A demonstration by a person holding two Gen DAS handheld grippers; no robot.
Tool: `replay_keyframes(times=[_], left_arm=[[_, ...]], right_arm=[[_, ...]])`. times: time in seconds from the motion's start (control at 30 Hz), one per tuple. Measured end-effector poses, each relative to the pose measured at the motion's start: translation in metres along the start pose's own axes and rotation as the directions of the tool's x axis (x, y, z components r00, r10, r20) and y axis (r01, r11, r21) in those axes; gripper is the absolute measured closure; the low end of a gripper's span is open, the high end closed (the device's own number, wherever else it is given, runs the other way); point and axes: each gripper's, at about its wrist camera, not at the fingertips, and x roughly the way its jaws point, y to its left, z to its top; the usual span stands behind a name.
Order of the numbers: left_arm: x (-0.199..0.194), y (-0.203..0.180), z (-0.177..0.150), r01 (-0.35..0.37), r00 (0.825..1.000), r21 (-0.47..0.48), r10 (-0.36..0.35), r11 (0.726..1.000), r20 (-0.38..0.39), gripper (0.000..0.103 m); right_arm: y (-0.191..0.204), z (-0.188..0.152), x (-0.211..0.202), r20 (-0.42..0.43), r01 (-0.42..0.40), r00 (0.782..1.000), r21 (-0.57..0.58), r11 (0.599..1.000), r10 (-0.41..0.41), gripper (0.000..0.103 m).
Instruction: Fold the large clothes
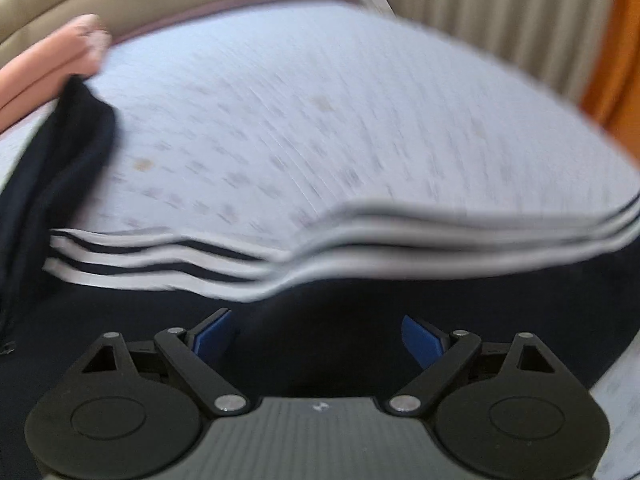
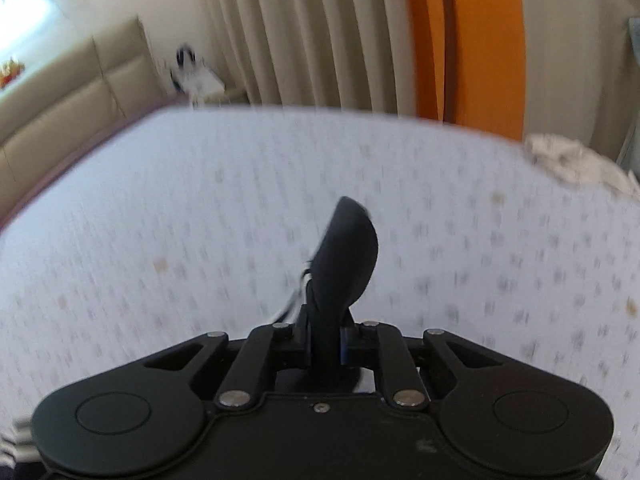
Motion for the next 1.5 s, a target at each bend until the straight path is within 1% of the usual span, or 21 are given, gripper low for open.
replay_keyframes(times=[0.03,0.1,0.17,0.2,0.3,0.43,0.6,0.77,0.93,0.97,1.03,1.07,1.1,1.13,1.17,1.2,1.23,1.33,1.37,1.47,1.5], left_arm=[[0.009,-0.008,-0.003,-0.038,0.999,0.036,0.038,0.999,0.001,0.002],[0.013,-0.011,-0.006,-0.081,0.996,0.04,0.079,0.996,0.039,0.0],[0.009,-0.001,-0.002,-0.049,0.998,-0.015,0.049,0.999,0.026,0.007],[0.004,0.005,-0.001,-0.038,0.999,-0.041,0.039,0.998,0.035,0.019],[-0.02,0.028,-0.005,-0.021,0.998,-0.108,0.028,0.994,0.062,0.02],[-0.065,0.071,-0.024,0.003,0.996,-0.18,0.013,0.984,0.089,0.021],[-0.12,0.146,-0.065,-0.015,0.995,-0.293,0.044,0.956,0.094,0.023],[-0.163,0.223,-0.11,-0.07,0.991,-0.389,0.107,0.919,0.074,0.023],[-0.194,0.292,-0.147,-0.145,0.981,-0.439,0.188,0.886,0.054,0.023],[-0.199,0.305,-0.154,-0.163,0.977,-0.449,0.207,0.879,0.049,0.023],[-0.21,0.332,-0.169,-0.198,0.968,-0.48,0.247,0.854,0.039,0.023],[-0.215,0.346,-0.177,-0.21,0.965,-0.499,0.26,0.841,0.032,0.023],[-0.219,0.358,-0.186,-0.217,0.963,-0.515,0.267,0.829,0.023,0.023],[-0.221,0.371,-0.195,-0.222,0.963,-0.535,0.271,0.815,0.013,0.023],[-0.222,0.38,-0.202,-0.221,0.963,-0.552,0.269,0.804,0.007,0.023],[-0.222,0.388,-0.209,-0.214,0.966,-0.566,0.26,0.796,0.001,0.023],[-0.22,0.396,-0.215,-0.198,0.971,-0.577,0.241,0.792,-0.003,0.023],[-0.211,0.404,-0.222,-0.12,0.987,-0.591,0.158,0.797,0.013,0.023],[-0.207,0.404,-0.221,-0.082,0.992,-0.59,0.123,0.803,0.03,0.023],[-0.19,0.398,-0.214,0.034,0.997,-0.577,0.009,0.816,0.071,0.022],[-0.183,0.396,-0.21,0.068,0.996,-0.576,-0.026,0.815,0.08,0.022]], right_arm=[[0.001,-0.004,0.006,-0.016,0.002,1.0,-0.01,1.0,-0.002,0.088],[0.002,-0.006,0.016,-0.037,0.005,0.999,-0.001,1.0,-0.005,0.088],[0.003,0.0,0.013,-0.032,-0.005,0.999,0.007,1.0,0.006,0.087],[0.005,0.002,0.008,-0.024,-0.019,1.0,0.011,1.0,0.019,0.087],[0.016,0.005,-0.024,0.015,-0.07,0.997,-0.004,0.998,0.07,0.087],[0.061,-0.008,-0.059,0.02,-0.167,0.986,-0.028,0.986,0.167,0.086],[0.157,-0.057,-0.111,-0.031,-0.35,0.936,-0.124,0.928,0.349,0.086],[0.269,-0.113,-0.171,-0.116,-0.559,0.829,-0.187,0.808,0.547,0.086],[0.367,-0.176,-0.211,-0.267,-0.706,0.699,-0.113,0.699,0.663,0.085],[0.382,-0.188,-0.218,-0.273,-0.717,0.689,-0.121,0.686,0.672,0.084],[0.419,-0.223,-0.229,-0.312,-0.732,0.676,-0.19,0.654,0.667,0.066],[0.432,-0.236,-0.227,-0.365,-0.745,0.66,-0.208,0.633,0.656,0.045],[0.441,-0.246,-0.223,-0.432,-0.77,0.625,-0.206,0.603,0.651,0.038],[0.446,-0.254,-0.222,-0.484,-0.798,0.583,-0.189,0.573,0.653,0.041],[0.444,-0.256,-0.222,-0.5,-0.807,0.567,-0.18,0.562,0.654,0.041],[0.439,-0.256,-0.224,-0.496,-0.803,0.575,-0.187,0.566,0.651,0.038],[0.432,-0.252,-0.223,-0.477,-0.784,0.602,-0.205,0.585,0.64,0.034],[0.401,-0.233,-0.206,-0.395,-0.67,0.731,-0.257,0.697,0.557,0.03],[0.388,-0.23,-0.2,-0.375,-0.615,0.777,-0.281,0.737,0.506,0.035],[0.37,-0.226,-0.171,-0.33,-0.458,0.877,-0.358,0.814,0.348,0.092],[0.362,-0.229,-0.165,-0.315,-0.414,0.898,-0.377,0.829,0.306,0.093]])
